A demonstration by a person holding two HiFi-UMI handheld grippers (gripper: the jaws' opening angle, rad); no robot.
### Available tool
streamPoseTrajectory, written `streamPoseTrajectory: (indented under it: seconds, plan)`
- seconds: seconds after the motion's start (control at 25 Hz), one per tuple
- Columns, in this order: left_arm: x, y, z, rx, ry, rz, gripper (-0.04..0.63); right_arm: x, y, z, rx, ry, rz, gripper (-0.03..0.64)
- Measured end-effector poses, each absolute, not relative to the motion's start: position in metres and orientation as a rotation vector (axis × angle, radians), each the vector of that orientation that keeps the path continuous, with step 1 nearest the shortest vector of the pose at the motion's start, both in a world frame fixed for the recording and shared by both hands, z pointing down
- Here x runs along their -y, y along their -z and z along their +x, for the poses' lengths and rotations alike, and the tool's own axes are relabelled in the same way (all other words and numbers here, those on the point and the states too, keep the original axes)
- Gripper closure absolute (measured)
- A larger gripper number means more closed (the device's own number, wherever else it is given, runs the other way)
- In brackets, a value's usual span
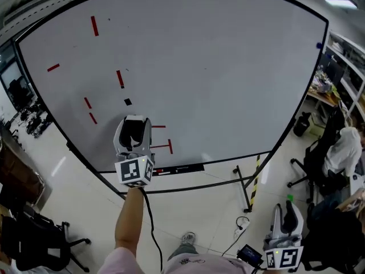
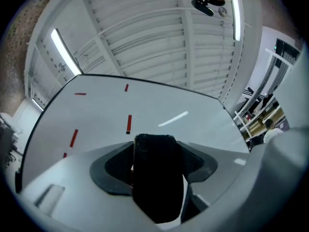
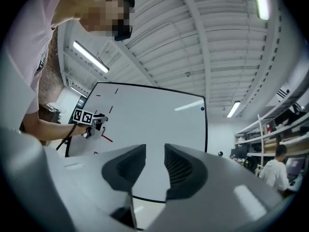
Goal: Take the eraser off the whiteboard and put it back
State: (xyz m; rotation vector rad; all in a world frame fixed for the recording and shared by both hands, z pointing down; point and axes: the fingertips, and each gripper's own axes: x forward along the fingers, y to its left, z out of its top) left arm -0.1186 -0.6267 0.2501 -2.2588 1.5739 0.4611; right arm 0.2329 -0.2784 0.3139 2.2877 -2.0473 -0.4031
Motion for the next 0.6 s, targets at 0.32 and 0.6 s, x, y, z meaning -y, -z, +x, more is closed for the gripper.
streamPoseTrajectory:
  seconds: [0.32,0.6]
  plan:
    - [0.71,-0.247,-0.116,-1.606,-0.469,-2.071,0.313,0.379,-0.325,0.238,1.966,0.313,2.269,0.492]
    - [0.708,-0.255,-0.11,-1.616,-0.37,-2.009,0.311,0.411,-0.333,0.226,2.025,0.294,2.211,0.492]
